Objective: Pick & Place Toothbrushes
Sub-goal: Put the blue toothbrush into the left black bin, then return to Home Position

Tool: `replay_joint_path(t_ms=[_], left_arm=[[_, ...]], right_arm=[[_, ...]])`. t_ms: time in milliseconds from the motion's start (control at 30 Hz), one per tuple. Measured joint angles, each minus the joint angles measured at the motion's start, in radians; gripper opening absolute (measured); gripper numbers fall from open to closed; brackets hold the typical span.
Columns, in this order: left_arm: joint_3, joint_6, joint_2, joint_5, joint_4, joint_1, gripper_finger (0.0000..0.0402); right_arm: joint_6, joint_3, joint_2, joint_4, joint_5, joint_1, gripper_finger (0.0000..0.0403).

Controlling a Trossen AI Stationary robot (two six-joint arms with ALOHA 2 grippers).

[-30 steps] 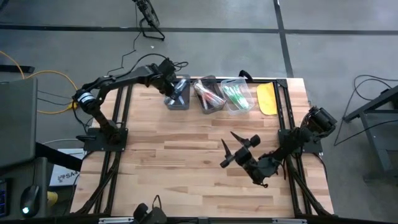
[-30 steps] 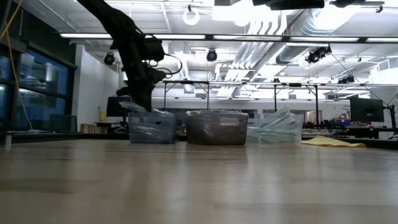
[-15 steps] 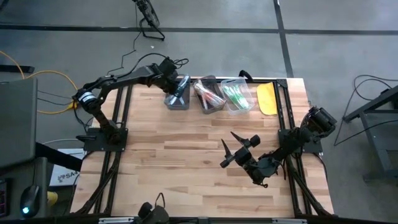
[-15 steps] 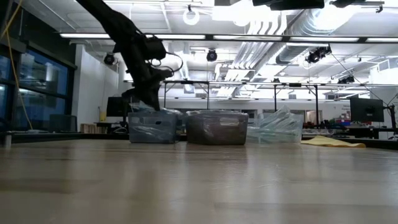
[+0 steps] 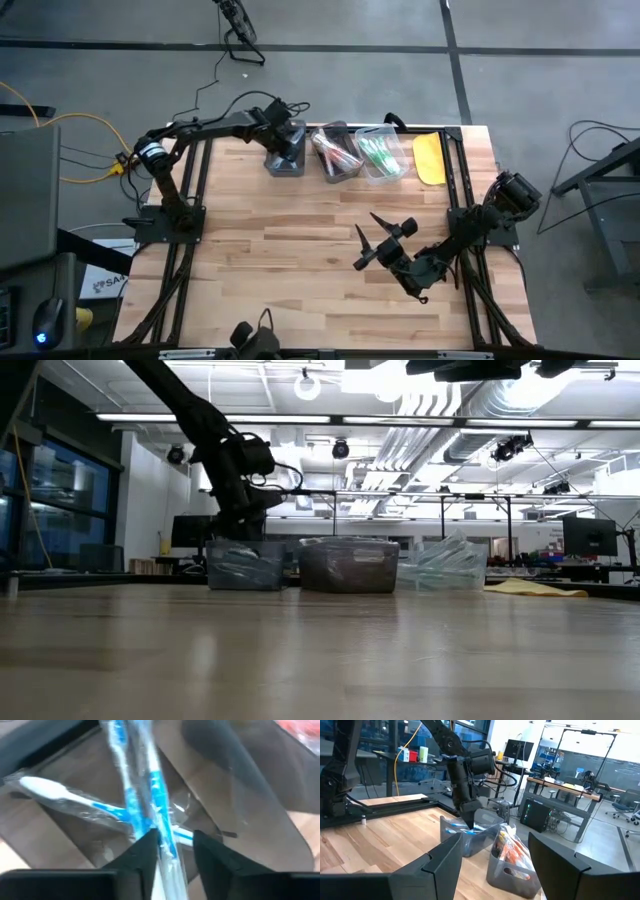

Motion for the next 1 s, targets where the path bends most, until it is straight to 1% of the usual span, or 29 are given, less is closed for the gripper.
replay_joint_path(t_ms=[133,267,400,500,600,667,700,733,767,833,867,900,933,1000], left_arm=[[0.001,0.035,-0.01,0.007,0.002,-0.005,0.0167],[0.0,0.068,-0.034,0.015,-0.001,-0.005,0.0197],[0.0,0.121,-0.082,0.018,-0.002,-0.005,0.0204],[0.0,0.156,-0.136,0.018,-0.003,-0.005,0.0205],[0.001,0.183,-0.197,0.023,-0.007,-0.005,0.0205],[0.0,0.199,-0.237,0.025,-0.01,-0.005,0.0205],[0.001,0.21,-0.259,0.03,-0.008,-0.005,0.0205],[0.0,0.22,-0.284,0.037,-0.014,-0.005,0.0205],[0.001,0.229,-0.305,0.049,-0.017,-0.005,0.0205],[0.001,0.239,-0.35,0.072,-0.021,-0.005,0.0206],[0.001,0.245,-0.371,0.086,-0.029,-0.005,0.0206],[0.001,0.25,-0.391,0.093,-0.03,-0.005,0.0206],[0.001,0.237,-0.409,0.097,-0.032,-0.007,0.0206],[-0.001,0.231,-0.442,0.098,-0.065,-0.007,0.0206]], right_arm=[[0.0,0.0,0.0,0.001,0.0,0.0,0.0219],[0.005,0.0,0.0,0.006,-0.002,0.0,0.0219],[0.007,0.0,-0.017,0.004,-0.048,-0.001,0.0219],[0.006,0.0,-0.052,0.004,-0.131,-0.019,0.0219],[-0.002,0.0,-0.114,-0.061,-0.196,-0.05,0.0219],[0.039,0.0,-0.168,-0.168,-0.239,-0.083,0.0219],[0.082,0.0,-0.2,-0.255,-0.275,-0.101,0.0219],[0.146,-0.001,-0.236,-0.354,-0.333,-0.124,0.0219],[0.232,-0.001,-0.273,-0.466,-0.421,-0.151,0.0219],[0.397,0.0,-0.356,-0.704,-0.652,-0.222,0.0219],[0.449,-0.001,-0.388,-0.804,-0.741,-0.258,0.0219],[0.49,-0.001,-0.409,-0.879,-0.801,-0.293,0.0219],[0.517,0.0,-0.424,-0.94,-0.831,-0.321,0.0219],[0.532,-0.002,-0.46,-1.059,-0.837,-0.357,0.0219]])
